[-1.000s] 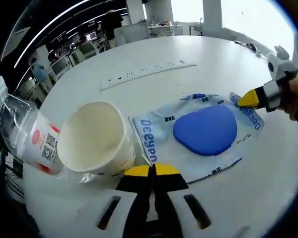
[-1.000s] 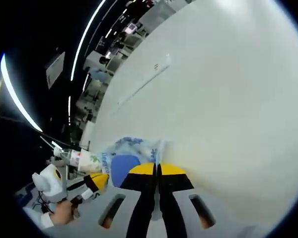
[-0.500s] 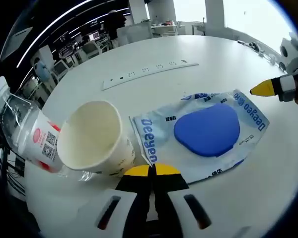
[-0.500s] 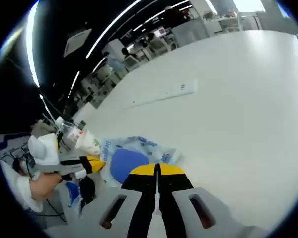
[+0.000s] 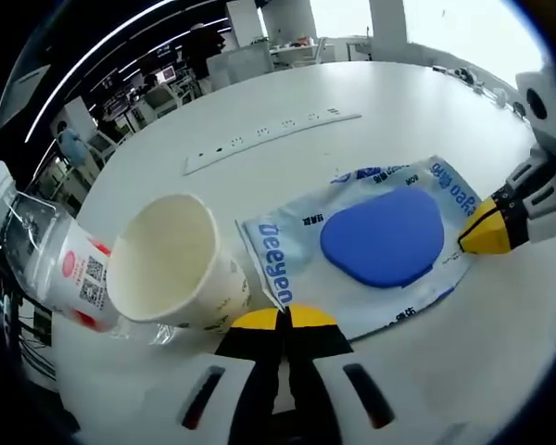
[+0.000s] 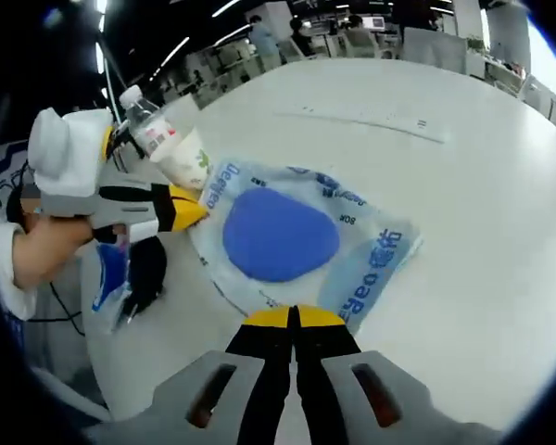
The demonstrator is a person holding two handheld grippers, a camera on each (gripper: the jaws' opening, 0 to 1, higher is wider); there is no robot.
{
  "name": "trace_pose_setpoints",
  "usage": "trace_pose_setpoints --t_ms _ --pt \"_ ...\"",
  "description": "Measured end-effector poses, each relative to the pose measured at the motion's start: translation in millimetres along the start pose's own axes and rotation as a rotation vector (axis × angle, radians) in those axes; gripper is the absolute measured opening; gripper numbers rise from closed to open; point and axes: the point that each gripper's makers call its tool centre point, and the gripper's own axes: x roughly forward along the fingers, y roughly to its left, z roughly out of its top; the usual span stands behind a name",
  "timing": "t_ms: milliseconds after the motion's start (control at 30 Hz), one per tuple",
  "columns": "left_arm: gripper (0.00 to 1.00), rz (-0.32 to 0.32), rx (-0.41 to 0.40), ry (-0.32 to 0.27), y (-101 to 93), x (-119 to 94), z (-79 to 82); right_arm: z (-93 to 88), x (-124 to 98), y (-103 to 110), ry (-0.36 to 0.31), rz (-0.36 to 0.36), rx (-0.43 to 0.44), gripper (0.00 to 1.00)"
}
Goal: Arrange the tabletop items into an orderly group along one side of the table until the central work area is clear of visible clutter.
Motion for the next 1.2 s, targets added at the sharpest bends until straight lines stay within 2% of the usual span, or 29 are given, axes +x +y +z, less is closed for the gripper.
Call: trace_pose_setpoints --t_ms 67,200,300,367,400,467,567,667,700,733,800,867,933,1000,1100,1200 --pt "0.00 0.001 0.006 0.000 0.2 0 0.3 1.8 2 -1 -0.011 0.008 0.034 0.00" --pt "0.00 0.015 0.058 -0.002 -0.7 -4 2.1 0.8 1 0 -0.011 0.001 0.021 0.00" --pt "0.02 0.054 0.104 -0.015 -0.7 -17 4.0 0.5 1 -1 -0.013 -0.008 0.046 0.00" --pt "0.09 0.044 0.078 -0.061 -3.4 -26 9.3 0.0 1 -1 -0.012 -0.010 0.036 0.00" --pt "0.12 0.016 0.039 -0.093 -8.1 -32 12.8 0.0 1 -1 -0.013 -0.008 0.030 0.00" --pt "0.16 0.001 0.011 -0.123 -9.7 -42 14.4 -0.4 1 -1 -0.015 -0.003 0.028 0.00" --pt "0.26 0.004 0.026 -0.141 -10.5 -55 13.2 -0.4 1 -1 -0.019 0.004 0.036 0.00" --pt "0.34 -0.025 -0.009 -0.169 -14.1 -63 13.8 -0.9 0 0 -0.021 -0.003 0.018 0.00" --pt "0.41 -0.063 -0.075 -0.184 -19.3 -67 14.1 -1.5 0 0 -0.027 -0.004 0.013 0.00" --pt "0.47 -0.067 -0.105 -0.191 -19.5 -73 12.8 -1.5 0 0 -0.031 -0.003 0.012 0.00" --pt "0.61 -0.073 -0.117 -0.203 -19.7 -80 10.8 -1.6 0 0 -0.040 -0.001 0.003 0.00" --pt "0.68 -0.077 -0.126 -0.210 -20.7 -91 6.3 -0.7 -1 1 -0.043 0.002 -0.023 0.00" --pt "0.75 -0.110 -0.143 -0.233 -26.0 -102 4.5 -0.8 -1 2 -0.041 0.001 -0.052 0.00" --pt "0.84 -0.108 -0.157 -0.239 -25.3 -112 0.5 -0.7 -1 2 -0.041 -0.003 -0.070 0.00" --pt "0.86 -0.092 -0.169 -0.255 -22.7 -128 -2.9 -0.3 -1 1 -0.045 0.004 -0.083 0.00" --pt "0.87 -0.083 -0.190 -0.267 -21.0 -142 -6.5 0.5 -2 0 -0.055 0.029 -0.039 0.00"
